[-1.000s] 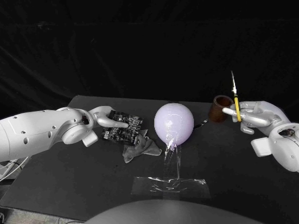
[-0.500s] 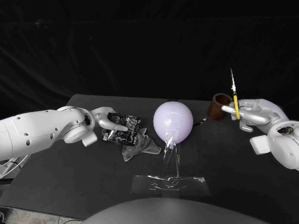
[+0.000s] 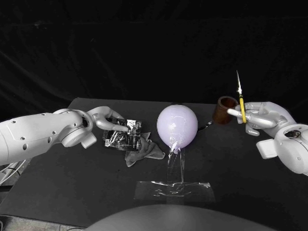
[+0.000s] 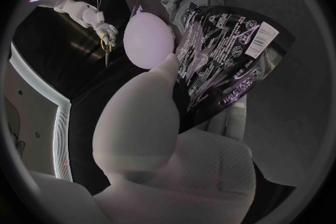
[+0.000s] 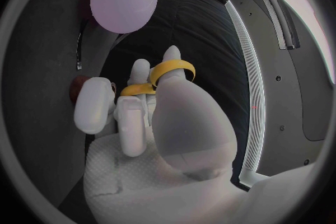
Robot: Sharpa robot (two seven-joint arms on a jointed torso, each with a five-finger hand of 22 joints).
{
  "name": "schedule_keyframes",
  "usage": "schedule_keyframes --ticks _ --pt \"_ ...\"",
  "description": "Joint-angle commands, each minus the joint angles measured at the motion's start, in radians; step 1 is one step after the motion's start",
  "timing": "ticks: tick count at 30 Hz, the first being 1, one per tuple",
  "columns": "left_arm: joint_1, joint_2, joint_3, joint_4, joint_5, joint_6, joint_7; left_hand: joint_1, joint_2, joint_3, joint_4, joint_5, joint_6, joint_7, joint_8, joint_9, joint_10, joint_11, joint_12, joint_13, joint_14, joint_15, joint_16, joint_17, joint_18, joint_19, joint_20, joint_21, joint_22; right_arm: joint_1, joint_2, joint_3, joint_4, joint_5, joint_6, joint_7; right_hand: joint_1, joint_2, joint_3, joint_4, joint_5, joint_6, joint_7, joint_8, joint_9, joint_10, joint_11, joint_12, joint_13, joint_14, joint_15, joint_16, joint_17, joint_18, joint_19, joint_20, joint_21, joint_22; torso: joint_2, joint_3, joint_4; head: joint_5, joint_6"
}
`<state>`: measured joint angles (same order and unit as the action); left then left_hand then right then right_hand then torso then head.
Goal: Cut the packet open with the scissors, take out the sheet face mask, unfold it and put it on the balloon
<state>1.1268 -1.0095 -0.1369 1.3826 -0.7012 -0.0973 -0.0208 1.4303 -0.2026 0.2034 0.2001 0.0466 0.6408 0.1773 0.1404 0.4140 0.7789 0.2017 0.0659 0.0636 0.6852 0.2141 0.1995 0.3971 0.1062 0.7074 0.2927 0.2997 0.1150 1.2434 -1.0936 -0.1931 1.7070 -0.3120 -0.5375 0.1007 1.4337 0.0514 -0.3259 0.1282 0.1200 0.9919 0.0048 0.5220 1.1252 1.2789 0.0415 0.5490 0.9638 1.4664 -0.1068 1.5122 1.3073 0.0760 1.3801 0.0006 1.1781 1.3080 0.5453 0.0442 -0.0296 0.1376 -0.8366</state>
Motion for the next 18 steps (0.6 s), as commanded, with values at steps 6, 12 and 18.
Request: schedule_keyframes --ticks 6,12,18 --pt "0.000 0.005 0.010 -0.024 0.022 -0.010 0.107 0.144 0.033 -0.265 0.095 0.003 -0.096 -0.018 -0.014 -0.048 -0.078 -0.023 0.032 0.006 -0.180 0.035 -0.042 -0.056 -0.049 -0.237 0.003 -0.141 -0.063 0.000 -0.002 0.001 0.001 -0.002 0.017 0.015 0.229 0.230 -0.002 -0.004 0.005 0.007 0.001 -0.003 0.002 0.161 -0.104 0.409 0.075 0.072 -0.009 0.006 0.078 0.011 0.004 -0.001 -0.002 0.025 0.001 0.0002 -0.0003 -0.002 0.001" --pt "0.000 0.007 0.027 -0.044 0.032 -0.014 0.144 0.150 0.038 -0.272 0.095 0.003 -0.090 -0.008 -0.009 -0.045 -0.087 -0.036 0.038 0.006 -0.223 0.031 -0.051 -0.075 -0.050 -0.287 0.003 -0.166 -0.068 0.000 -0.001 0.001 0.000 -0.002 0.018 0.015 0.229 0.230 -0.002 -0.004 0.005 0.007 0.001 -0.003 0.002 0.161 -0.104 0.409 0.075 0.072 -0.009 0.006 0.078 0.011 0.004 -0.001 -0.002 0.025 0.000 0.0011 -0.0008 -0.006 -0.001" --pt "0.000 0.017 0.043 -0.062 0.072 -0.033 0.197 0.159 0.055 -0.262 0.093 0.002 -0.053 0.013 0.011 -0.029 -0.074 -0.039 0.057 0.009 -0.231 0.026 -0.042 -0.081 -0.049 -0.295 0.003 -0.174 -0.067 0.000 0.000 0.001 -0.003 -0.003 0.019 0.014 0.229 0.230 -0.002 -0.004 0.005 0.007 0.001 -0.003 0.002 0.161 -0.104 0.409 0.075 0.072 -0.009 0.006 0.078 0.011 0.004 -0.001 -0.002 0.025 0.000 0.0008 -0.0013 -0.008 -0.001"
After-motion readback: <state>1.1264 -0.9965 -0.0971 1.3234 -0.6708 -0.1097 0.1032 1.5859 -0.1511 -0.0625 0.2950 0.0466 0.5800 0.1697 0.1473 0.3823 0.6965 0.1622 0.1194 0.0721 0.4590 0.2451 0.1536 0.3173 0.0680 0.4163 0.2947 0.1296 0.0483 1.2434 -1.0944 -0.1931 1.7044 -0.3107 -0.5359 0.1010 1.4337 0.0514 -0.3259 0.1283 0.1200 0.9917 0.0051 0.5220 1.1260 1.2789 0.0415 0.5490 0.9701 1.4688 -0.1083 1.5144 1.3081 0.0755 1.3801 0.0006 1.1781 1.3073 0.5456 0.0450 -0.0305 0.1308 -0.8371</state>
